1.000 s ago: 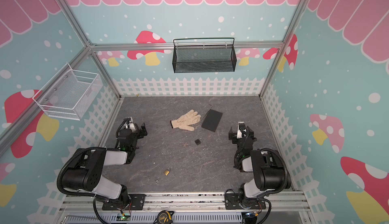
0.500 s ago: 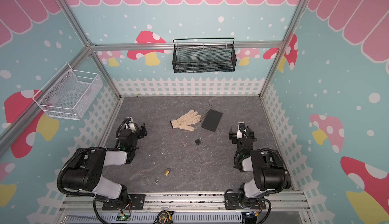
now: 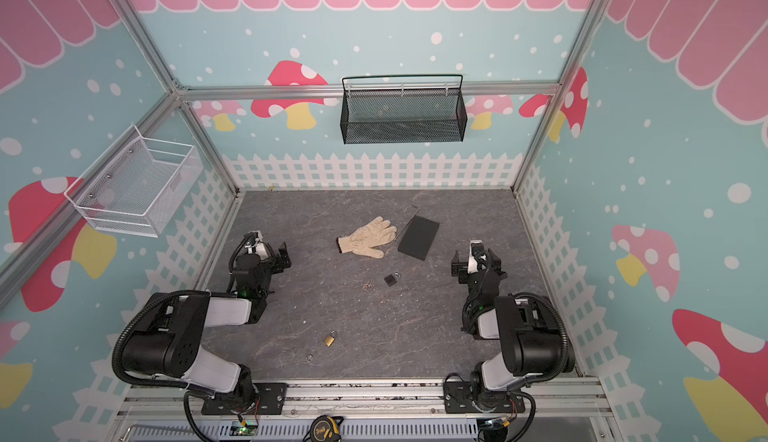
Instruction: Unlock with the key
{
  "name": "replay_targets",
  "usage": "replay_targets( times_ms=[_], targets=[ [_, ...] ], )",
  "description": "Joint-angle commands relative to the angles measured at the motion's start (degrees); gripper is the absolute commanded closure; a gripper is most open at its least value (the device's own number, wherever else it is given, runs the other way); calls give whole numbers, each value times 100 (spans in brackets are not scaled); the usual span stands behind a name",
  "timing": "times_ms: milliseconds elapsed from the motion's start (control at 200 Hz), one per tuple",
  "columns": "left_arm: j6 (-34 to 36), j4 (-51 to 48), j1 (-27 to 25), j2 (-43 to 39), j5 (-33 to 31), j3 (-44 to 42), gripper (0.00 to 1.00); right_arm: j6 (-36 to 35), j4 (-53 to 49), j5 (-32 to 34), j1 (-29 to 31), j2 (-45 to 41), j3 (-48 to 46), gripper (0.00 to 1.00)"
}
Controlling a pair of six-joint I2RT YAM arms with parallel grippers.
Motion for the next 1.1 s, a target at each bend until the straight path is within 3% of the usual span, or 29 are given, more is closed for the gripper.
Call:
replay_targets(
  times_ms=[0,295,515,605,750,855,956,1091],
  targets=[
    [173,-83,28,-368,155,-39,0,-91,156,-35,-18,-186,-21,2],
    [82,-1011,37,-1508,236,-84,0,59,-828,125,-25,-1137,66,2],
    [-482,-1560,30,-2241,211,-58,0,744,-2128,-5,-26,-1891,360,2],
    [-865,-1902,30,-2533,56,-4,0,1063,-2793,-94,-25,-2120,594,2],
    [-1748,-2772,66,-2862,-411,252,0,2196,-4035,225,-25,-2329,1045,2],
    [-2572,-3233,99,-3111,-737,272,0,2837,-4186,281,-34,-2570,926,2],
    [-2990,-3042,245,-3269,-390,94,0,3148,-4283,220,-41,-2871,729,2],
    [-3265,-4104,361,-3321,-161,533,0,3134,-4984,-149,-35,-2878,1100,2]
  ],
)
